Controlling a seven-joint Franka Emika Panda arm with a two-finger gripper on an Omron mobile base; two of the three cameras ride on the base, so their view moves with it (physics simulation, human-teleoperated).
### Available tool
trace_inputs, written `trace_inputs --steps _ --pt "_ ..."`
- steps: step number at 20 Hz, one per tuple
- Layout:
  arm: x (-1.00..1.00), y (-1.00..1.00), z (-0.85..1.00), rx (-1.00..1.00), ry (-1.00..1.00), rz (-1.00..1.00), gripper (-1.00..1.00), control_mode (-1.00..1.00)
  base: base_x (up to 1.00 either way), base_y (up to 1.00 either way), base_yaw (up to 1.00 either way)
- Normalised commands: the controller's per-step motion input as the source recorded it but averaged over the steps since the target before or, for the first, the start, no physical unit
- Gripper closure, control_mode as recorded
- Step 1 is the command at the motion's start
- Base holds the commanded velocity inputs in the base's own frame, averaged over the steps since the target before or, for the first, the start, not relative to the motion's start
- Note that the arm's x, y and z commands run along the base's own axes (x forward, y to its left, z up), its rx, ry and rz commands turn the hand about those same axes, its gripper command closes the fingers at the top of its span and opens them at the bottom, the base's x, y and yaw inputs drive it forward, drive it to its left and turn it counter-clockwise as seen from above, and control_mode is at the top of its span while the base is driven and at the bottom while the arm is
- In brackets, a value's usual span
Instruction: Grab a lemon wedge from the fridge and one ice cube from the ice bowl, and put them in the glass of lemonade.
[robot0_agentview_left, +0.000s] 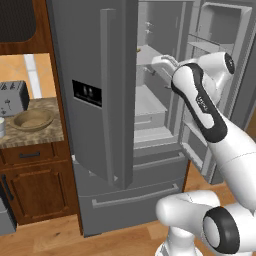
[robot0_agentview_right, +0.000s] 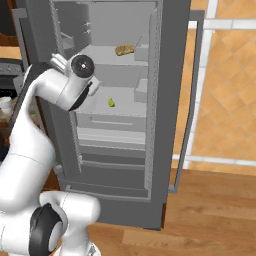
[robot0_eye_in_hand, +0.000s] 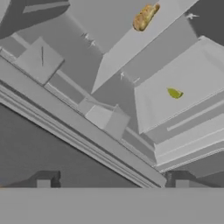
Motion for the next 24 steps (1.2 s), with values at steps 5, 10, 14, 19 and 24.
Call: trace_inputs --steps 5,10,14,19,24 --pt "0.23 -0.01 -0.1 0.18 0.16 0.04 -1.0 -1.0 0.0 0.0 0.0" --pt "0.25 0.0 -0.06 0.15 0.2 0.15 -1.0 -1.0 0.0 0.0 0.0" --pt "0.0 0.03 -0.01 0.07 0.23 0.18 -1.0 -1.0 0.0 0.0 0.0" --pt "0.21 0.06 -0.21 0.01 0.05 0.16 -1.0 -1.0 0.0 0.0 0.0" --pt "0.37 0.12 -0.36 0.03 0.0 0.09 -1.0 -1.0 0.0 0.0 0.0"
